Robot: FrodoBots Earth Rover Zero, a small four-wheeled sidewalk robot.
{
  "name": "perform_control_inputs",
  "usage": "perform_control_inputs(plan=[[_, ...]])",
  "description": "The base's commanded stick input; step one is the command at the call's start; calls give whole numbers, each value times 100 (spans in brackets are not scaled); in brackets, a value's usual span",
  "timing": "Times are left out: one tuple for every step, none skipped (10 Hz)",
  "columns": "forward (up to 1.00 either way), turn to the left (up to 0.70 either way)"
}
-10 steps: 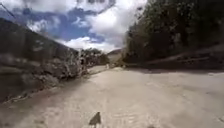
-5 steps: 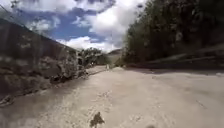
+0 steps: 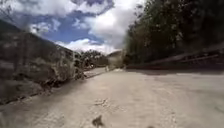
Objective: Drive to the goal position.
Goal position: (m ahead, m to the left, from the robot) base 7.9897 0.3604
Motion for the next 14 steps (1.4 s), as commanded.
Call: perform_control_inputs(plan=[[70, 0], [70, 0], [70, 0], [70, 0], [70, 0], [70, 0], [70, 0], [70, 0], [70, 0], [70, 0], [70, 0], [70, 0], [70, 0], [70, 0]])
